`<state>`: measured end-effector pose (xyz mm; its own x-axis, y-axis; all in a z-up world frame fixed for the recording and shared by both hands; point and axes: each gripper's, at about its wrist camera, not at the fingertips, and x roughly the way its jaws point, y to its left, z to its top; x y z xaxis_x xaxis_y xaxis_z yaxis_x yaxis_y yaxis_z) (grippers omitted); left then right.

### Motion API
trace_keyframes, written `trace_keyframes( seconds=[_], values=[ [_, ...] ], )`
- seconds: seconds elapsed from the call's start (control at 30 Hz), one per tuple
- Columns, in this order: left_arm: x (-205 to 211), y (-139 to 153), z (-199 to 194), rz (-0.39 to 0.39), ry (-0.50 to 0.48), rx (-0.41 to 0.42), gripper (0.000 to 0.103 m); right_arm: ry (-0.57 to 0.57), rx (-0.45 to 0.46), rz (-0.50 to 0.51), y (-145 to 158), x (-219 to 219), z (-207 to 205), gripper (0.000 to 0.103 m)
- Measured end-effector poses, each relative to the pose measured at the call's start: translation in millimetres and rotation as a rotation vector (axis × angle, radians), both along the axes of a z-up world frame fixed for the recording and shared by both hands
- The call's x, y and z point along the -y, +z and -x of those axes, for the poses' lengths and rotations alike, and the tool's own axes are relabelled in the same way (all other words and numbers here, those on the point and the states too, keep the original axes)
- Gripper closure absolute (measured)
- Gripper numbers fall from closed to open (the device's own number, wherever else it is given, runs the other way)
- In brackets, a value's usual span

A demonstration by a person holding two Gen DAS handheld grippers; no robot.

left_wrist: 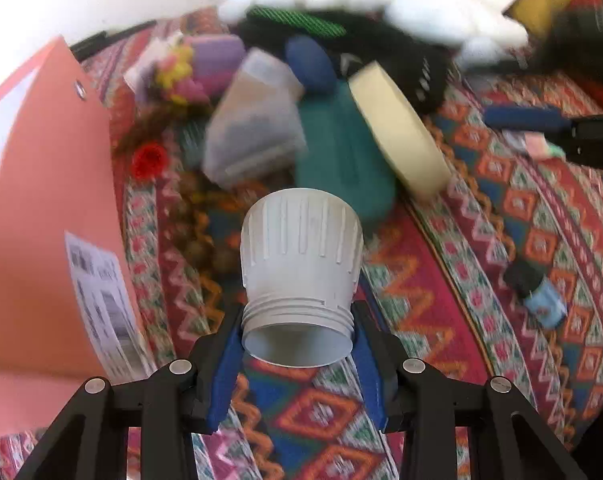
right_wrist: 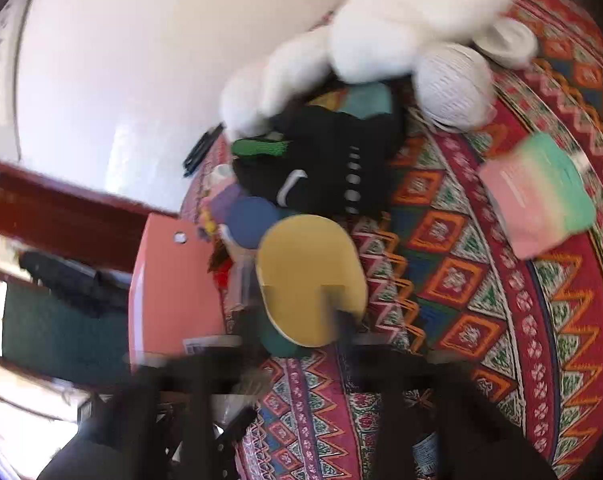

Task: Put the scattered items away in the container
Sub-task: 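Grasp the white plastic cup with the left gripper while the right gripper grasps the yellow sponge, then carry the cup and sponge to the pink box and release both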

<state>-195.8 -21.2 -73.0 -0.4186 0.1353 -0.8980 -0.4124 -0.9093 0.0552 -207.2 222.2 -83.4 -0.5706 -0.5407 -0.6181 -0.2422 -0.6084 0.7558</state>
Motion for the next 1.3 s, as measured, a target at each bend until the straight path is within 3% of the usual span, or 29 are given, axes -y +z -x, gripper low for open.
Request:
trace_keyframes(
  seconds=[0.1, 0.2, 0.37, 0.43, 0.5, 0.6, 0.87, 1.13, 1.3],
  values=[
    [-8.9, -13.2, -5.7, 0.014, -0.010, 0.031, 0.060, -0.023, 0.020, 0.015, -11.2, 4.4, 9.6, 0.013],
    [-13.8, -19.7, -7.5, 0.023, -0.019, 0.043, 0.060, -0.004, 0.030, -0.065, -18.9, 19.1, 30.3, 0.013],
    [-9.9, -27.8, 1.5, 0.025, 0.001, 0.067, 0.059, 0.111, 0.062, -0.139, -41.3, 51.6, 61.0, 0.011],
    [-8.1, -34.5, 5.5, 0.033, 0.012, 0.085, 0.059, 0.136, 0.060, -0.224, -42.4, 57.1, 63.0, 0.025],
    [-8.6, -35.1, 5.5, 0.041, 0.010, 0.085, 0.060, 0.126, 0.060, -0.201, -39.0, 51.6, 60.2, 0.025],
    [-8.9, -24.6, 0.6, 0.021, 0.003, 0.066, 0.060, 0.103, 0.053, -0.161, -26.0, 38.8, 48.5, 0.026],
    [-16.1, 6.9, -19.0, -0.027, -0.019, 0.011, 0.060, 0.091, 0.008, -0.229, 10.2, 18.1, 4.8, 0.025],
    [-35.4, 42.1, -47.1, -0.079, -0.066, -0.057, 0.060, 0.021, -0.021, -0.395, 41.1, 8.0, -26.0, 0.025],
    [-40.7, 73.7, -54.0, -0.110, -0.068, -0.134, 0.059, -0.039, -0.107, -0.554, 77.0, 1.0, -49.2, 0.025]
  ],
)
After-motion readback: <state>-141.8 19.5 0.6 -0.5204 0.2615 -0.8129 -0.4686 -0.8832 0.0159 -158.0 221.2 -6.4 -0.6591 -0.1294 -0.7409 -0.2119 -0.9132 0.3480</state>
